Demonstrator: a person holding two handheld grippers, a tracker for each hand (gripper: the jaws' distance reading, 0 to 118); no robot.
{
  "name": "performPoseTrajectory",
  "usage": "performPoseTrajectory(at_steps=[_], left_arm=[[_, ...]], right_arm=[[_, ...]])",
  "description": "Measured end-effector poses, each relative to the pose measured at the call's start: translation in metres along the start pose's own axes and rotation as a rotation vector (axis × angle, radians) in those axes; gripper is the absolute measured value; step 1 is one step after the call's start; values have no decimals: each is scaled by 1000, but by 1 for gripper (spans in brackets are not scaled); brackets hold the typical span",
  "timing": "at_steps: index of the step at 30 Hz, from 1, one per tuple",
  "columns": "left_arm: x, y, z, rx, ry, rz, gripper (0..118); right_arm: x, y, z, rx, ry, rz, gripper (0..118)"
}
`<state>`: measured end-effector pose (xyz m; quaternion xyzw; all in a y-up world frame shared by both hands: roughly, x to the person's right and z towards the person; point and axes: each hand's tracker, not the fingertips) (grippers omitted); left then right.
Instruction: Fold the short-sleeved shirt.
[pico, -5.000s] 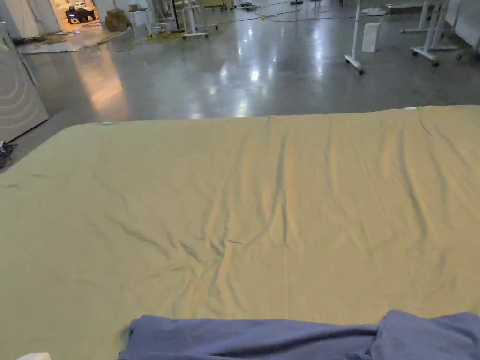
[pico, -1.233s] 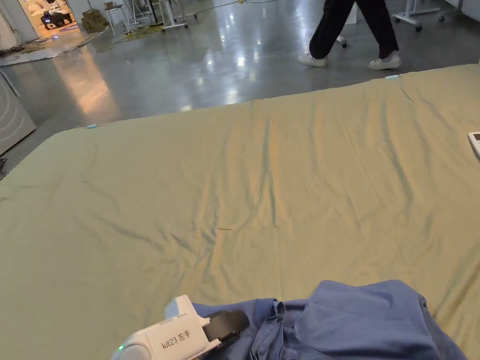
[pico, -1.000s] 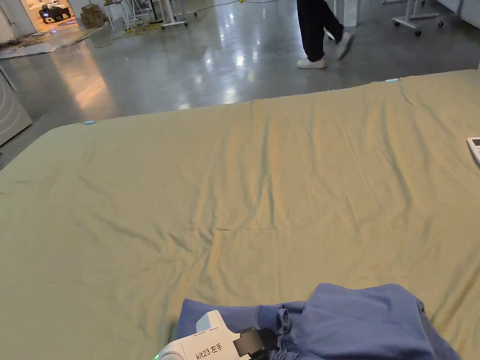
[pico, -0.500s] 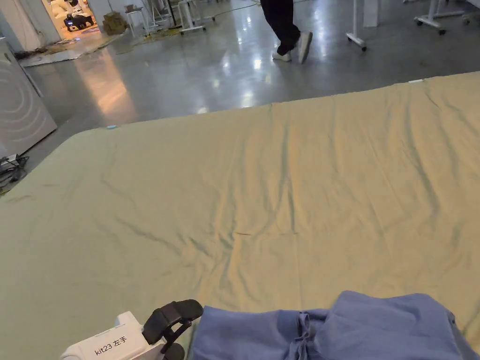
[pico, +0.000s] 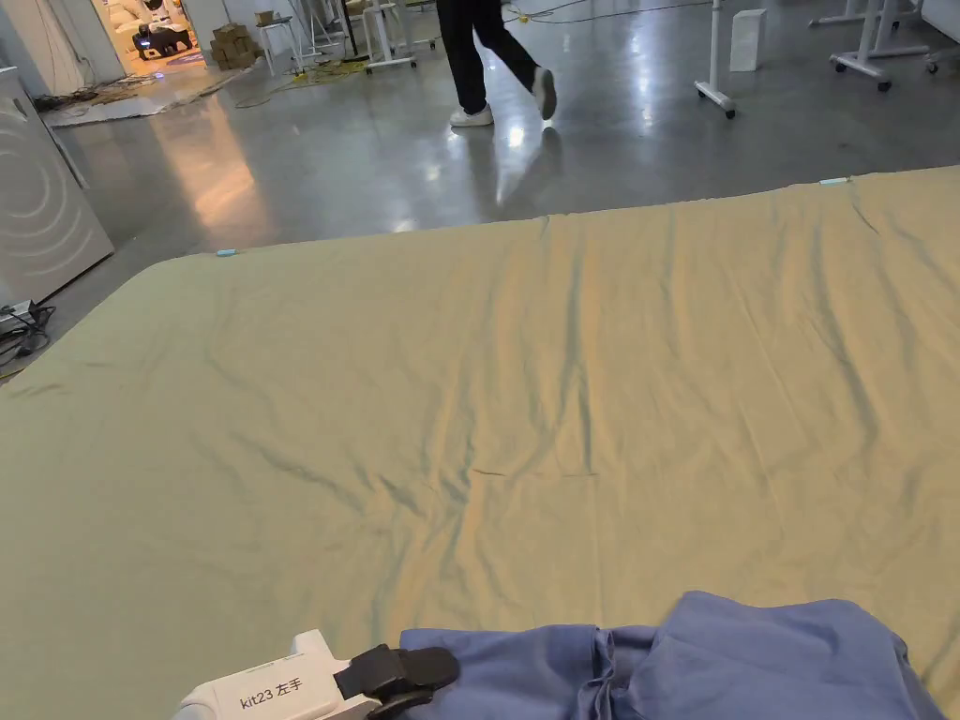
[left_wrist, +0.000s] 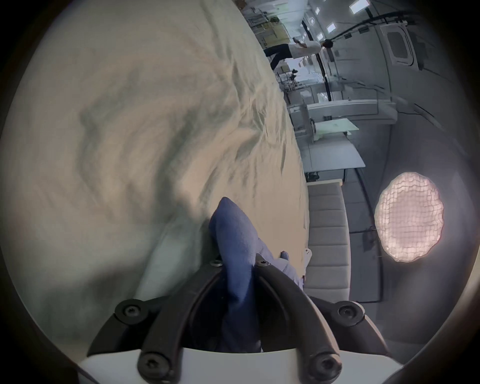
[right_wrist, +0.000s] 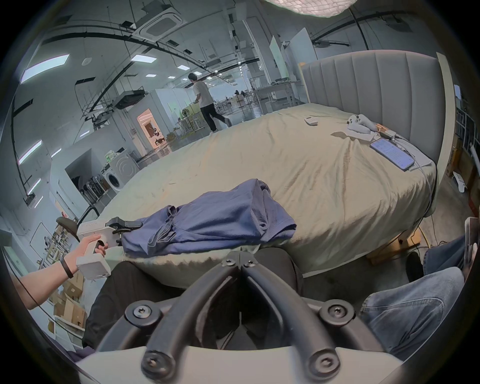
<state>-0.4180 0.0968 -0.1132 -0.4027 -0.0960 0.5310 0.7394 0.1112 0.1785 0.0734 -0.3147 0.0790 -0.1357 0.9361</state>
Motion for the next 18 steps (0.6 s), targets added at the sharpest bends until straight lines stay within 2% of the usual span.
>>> performPoseTrajectory(at_steps=[2, 6, 9, 11, 13, 16, 18], left_arm=[[1, 3, 10, 35, 22, -27, 13], [8, 5, 38, 63, -23, 18, 12], [24, 13, 72, 116, 64, -112, 12], [10, 36, 91, 157, 66, -80, 12], [21, 40, 105, 199, 97, -123, 12], [39, 36, 101, 198, 215, -234, 12], [51, 24, 81, 156, 163, -266, 12]], right_arm=[[1, 0, 0, -4, -2, 1, 0], [7, 1, 2, 2, 0, -34, 0], [10, 4, 0, 13, 27, -69, 0], [10, 6, -1, 26, 33, -71, 0], [9, 9, -2, 34, 42, -70, 0], [6, 11, -4, 51, 68, -75, 0], [2, 12, -4, 57, 81, -71, 0]])
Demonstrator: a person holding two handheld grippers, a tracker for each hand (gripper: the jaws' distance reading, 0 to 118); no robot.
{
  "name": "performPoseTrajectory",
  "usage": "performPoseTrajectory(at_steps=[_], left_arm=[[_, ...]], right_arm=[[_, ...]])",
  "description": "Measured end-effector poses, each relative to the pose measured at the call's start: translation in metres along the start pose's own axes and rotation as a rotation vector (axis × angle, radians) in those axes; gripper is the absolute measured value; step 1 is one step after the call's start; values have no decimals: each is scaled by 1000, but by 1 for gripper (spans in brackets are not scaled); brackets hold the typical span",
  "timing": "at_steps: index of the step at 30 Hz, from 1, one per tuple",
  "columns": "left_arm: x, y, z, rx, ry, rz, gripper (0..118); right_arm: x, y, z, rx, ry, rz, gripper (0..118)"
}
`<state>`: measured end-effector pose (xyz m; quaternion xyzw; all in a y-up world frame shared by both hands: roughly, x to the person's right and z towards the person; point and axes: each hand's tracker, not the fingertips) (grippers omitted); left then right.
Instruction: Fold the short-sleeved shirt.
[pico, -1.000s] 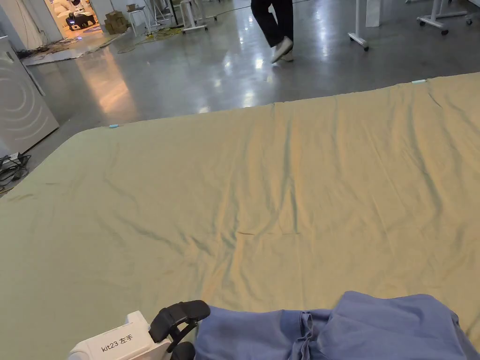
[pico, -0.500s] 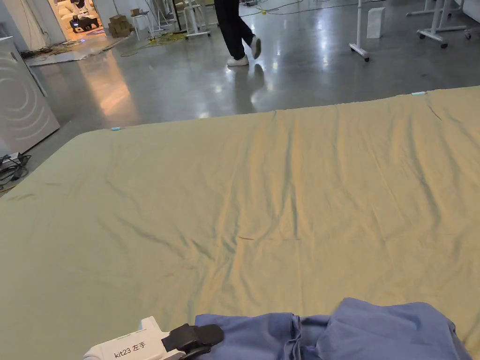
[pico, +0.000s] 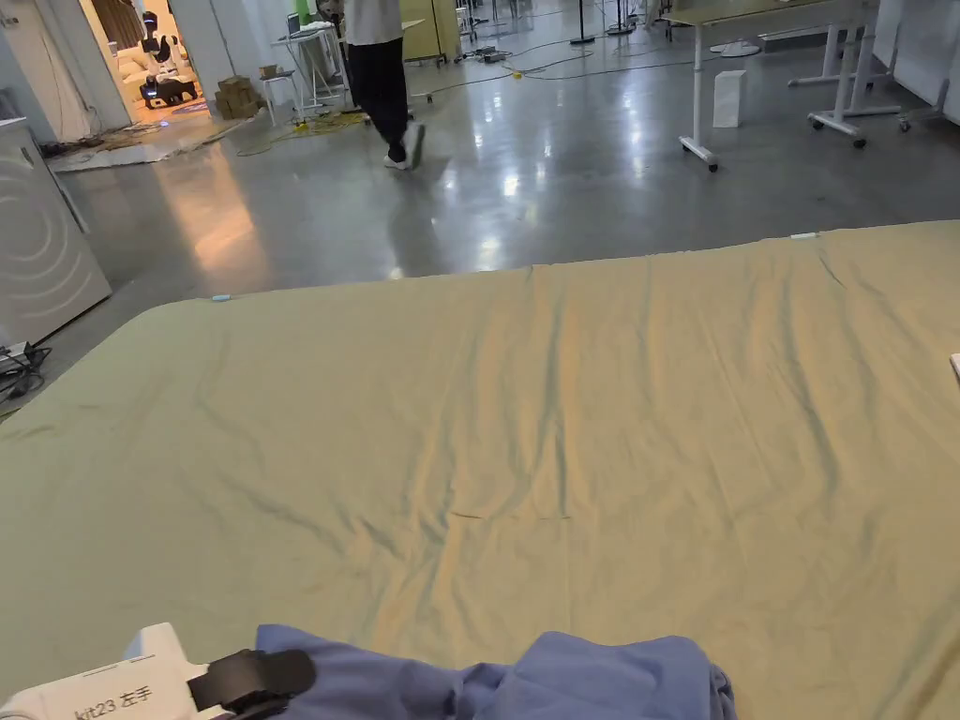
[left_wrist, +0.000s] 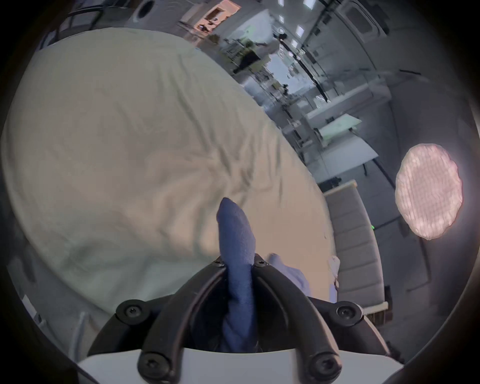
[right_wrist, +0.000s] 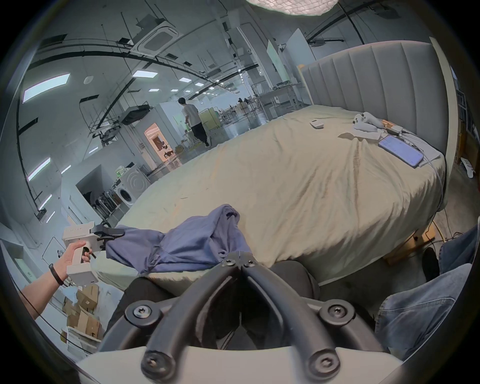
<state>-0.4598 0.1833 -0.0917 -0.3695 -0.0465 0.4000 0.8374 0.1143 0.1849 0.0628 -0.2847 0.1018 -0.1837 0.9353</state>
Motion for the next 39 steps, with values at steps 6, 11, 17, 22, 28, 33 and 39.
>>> performPoseTrajectory(at_steps=[6, 11, 17, 22, 28, 33, 39], left_arm=[[108, -52, -69, -81, -192, -20, 12], [159, -89, -150, -199, -107, -112, 12], [176, -122, -193, -278, -54, -48, 50], [155, -109, -168, -221, -279, 66, 78], [137, -112, -159, -234, -142, -129, 4], [140, -162, -208, -408, -140, -158, 4], [147, -169, -225, -380, -82, -247, 1]], right_arm=[[-6, -3, 7, 5, 13, 9, 0], [6, -12, 31, 9, -21, 6, 0], [33, -29, 48, 7, -130, -45, 0], [49, -36, 51, -21, -161, -74, 0], [52, -34, 40, -47, -163, -79, 0], [40, -26, 30, -40, -155, -31, 0], [28, -24, 26, -55, -148, 43, 0]])
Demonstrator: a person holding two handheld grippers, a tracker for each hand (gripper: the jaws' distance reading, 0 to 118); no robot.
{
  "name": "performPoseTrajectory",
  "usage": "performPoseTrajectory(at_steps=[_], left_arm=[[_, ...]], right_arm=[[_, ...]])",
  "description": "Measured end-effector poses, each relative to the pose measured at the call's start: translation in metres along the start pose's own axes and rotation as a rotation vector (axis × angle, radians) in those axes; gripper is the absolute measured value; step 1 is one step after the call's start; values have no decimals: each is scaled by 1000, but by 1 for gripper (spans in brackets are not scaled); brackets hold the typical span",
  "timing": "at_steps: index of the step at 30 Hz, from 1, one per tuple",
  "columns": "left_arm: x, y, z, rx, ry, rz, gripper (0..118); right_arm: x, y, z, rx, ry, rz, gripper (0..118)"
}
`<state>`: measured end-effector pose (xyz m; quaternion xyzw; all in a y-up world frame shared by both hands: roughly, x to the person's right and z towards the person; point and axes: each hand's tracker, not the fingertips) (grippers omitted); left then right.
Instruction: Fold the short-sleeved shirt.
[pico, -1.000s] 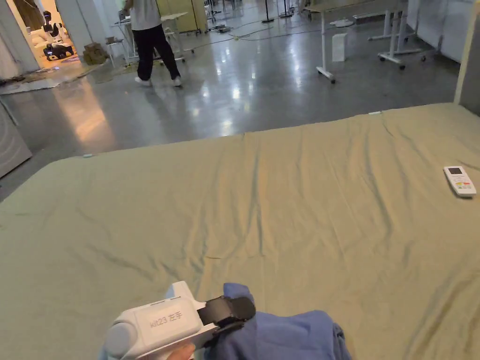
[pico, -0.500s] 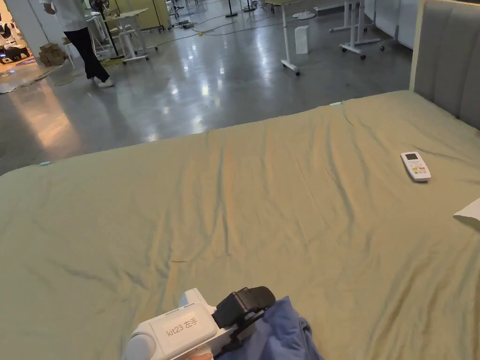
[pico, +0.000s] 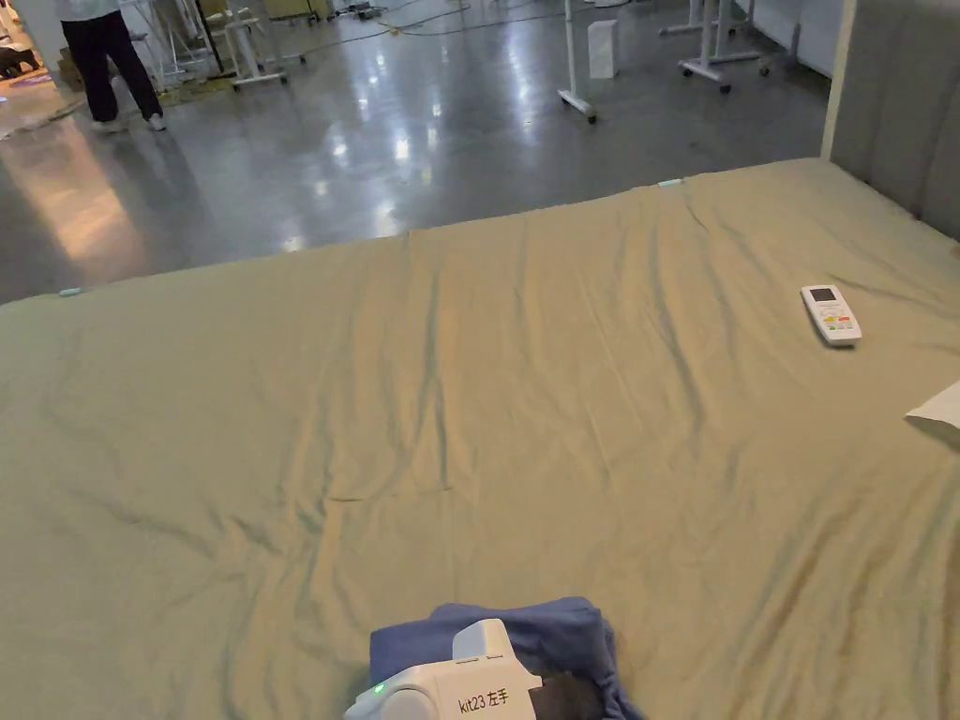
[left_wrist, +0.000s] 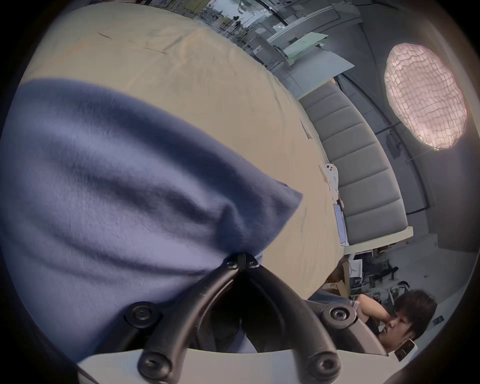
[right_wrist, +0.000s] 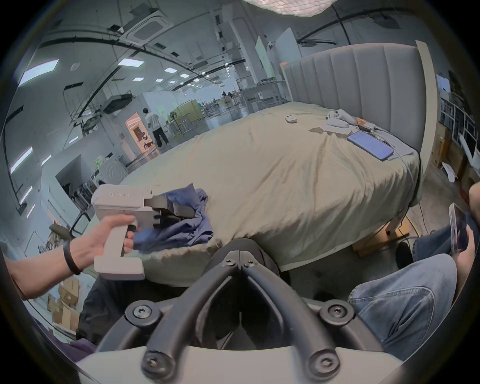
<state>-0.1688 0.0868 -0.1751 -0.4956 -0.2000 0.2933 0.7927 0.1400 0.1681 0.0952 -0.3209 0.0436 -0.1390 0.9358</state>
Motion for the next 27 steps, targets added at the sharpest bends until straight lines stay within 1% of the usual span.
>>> performPoseTrajectory(at_steps=[2, 4, 5, 7, 9, 11, 14, 15, 16, 17, 18, 19, 20, 21, 22, 23, 24, 26, 27], left_arm=[[6, 0, 22, 27, -42, -46, 1], [6, 3, 53, 112, -108, -133, 1], [7, -3, 78, 144, -142, -151, 1], [-3, -3, 113, 205, -166, -164, 1], [-20, -6, 150, 238, -146, -168, 1], [-36, -10, 175, 265, -108, -147, 1], [-63, -16, 199, 267, -58, -130, 1], [-71, -18, 204, 265, -39, -123, 2], [-77, -20, 206, 268, -18, -106, 10], [-82, -19, 207, 273, 18, -84, 23], [-88, -21, 208, 291, 29, -58, 41], [-94, -22, 207, 300, 24, -31, 68], [-100, -22, 205, 296, 8, 8, 85], [-112, -17, 199, 289, -19, 40, 98], [-117, -14, 193, 269, -41, 63, 102], [-122, -12, 186, 241, -56, 96, 102], [-127, -9, 179, 224, -73, 132, 102], [-133, 1, 163, 197, -102, 127, 102], [-135, 4, 154, 188, -112, 127, 102]], right_arm=[[-4, 2, -5, -22, 23, 31, 0], [-9, 8, -12, -26, 50, 73, 0], [-13, 12, -16, -21, 55, 95, 0], [-19, 23, -30, -24, 95, 117, 0], [-31, 39, -55, -21, 172, 117, 0], [-46, 55, -87, -57, 235, 110, 0], [-77, 77, -149, -149, 284, 113, 0], [-85, 82, -171, -181, 285, 111, 0], [-92, 86, -186, -188, 272, 108, 0], [-97, 90, -205, -233, 276, 92, 0], [-94, 88, -226, -299, 288, 58, 0], [-95, 89, -238, -349, 258, 34, 0], [-96, 88, -249, -383, 228, 27, 0], [-94, 86, -259, -411, 207, 38, 0], [-88, 82, -267, -433, 173, 44, 0], [-82, 77, -273, -434, 165, 25, 0], [-74, 75, -274, -424, 202, -43, 0], [-66, 79, -262, -434, 201, -202, 0], [-63, 77, -262, -434, 202, -241, 0]])
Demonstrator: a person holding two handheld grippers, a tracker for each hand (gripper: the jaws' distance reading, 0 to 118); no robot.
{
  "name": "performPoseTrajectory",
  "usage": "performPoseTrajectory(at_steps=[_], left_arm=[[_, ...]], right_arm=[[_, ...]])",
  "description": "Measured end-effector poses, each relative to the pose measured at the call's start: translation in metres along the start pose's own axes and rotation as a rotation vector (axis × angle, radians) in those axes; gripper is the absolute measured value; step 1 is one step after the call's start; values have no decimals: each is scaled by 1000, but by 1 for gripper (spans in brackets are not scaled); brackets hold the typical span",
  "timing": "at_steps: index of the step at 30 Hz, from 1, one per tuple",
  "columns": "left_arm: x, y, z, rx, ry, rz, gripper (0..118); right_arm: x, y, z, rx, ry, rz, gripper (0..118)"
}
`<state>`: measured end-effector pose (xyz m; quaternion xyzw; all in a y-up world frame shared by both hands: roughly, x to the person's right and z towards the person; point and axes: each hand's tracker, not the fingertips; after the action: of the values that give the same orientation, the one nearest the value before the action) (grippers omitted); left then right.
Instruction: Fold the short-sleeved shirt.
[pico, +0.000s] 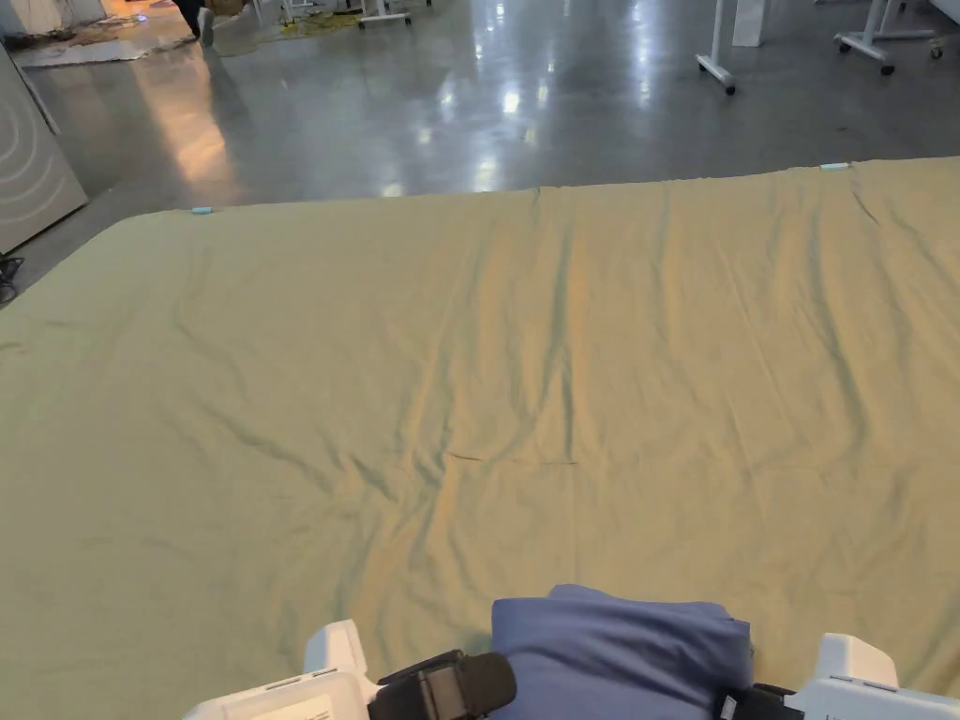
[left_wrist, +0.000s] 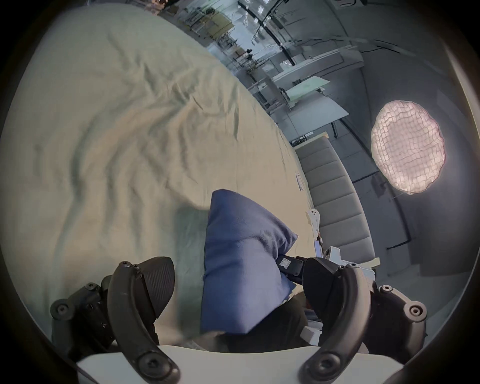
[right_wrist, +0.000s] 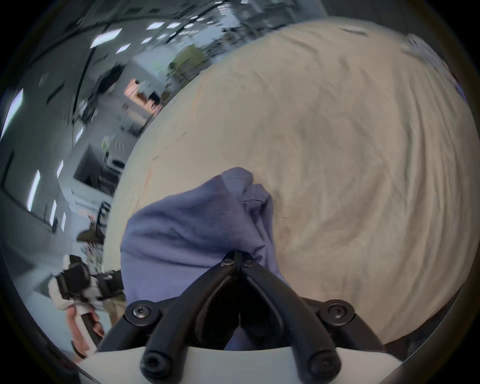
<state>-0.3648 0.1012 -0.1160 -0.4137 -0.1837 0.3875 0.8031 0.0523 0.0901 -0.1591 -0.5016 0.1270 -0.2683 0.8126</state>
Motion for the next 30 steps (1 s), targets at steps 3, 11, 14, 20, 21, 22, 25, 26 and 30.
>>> performPoseTrajectory(at_steps=[3, 11, 14, 20, 21, 22, 25, 26, 30], left_arm=[[-11, 9, -32, -75, -34, 48, 102], [-1, 11, -79, -198, 34, -49, 35], [-2, 14, -78, -200, -6, 36, 34], [39, 20, -64, -196, 23, -84, 30], [39, 28, -50, -157, -38, -41, 29], [32, 33, -38, -98, -60, -18, 29], [25, 65, 20, -44, 0, -95, 29], [10, 80, 50, -18, 53, -117, 29], [-48, 137, 153, 45, 288, -104, 29]], right_arm=[[7, -1, -7, 8, 4, 47, 0], [6, -2, -4, 11, -2, 64, 0], [6, -3, -3, 19, 3, 63, 0], [-5, -1, 13, 24, -1, 57, 0], [-8, -3, 22, 54, 18, 75, 0], [-10, -5, 33, 87, 39, 103, 0], [-7, -12, 57, 115, 69, 199, 0], [-2, -17, 66, 112, 47, 217, 0], [33, -37, 90, 112, -23, 205, 0]])
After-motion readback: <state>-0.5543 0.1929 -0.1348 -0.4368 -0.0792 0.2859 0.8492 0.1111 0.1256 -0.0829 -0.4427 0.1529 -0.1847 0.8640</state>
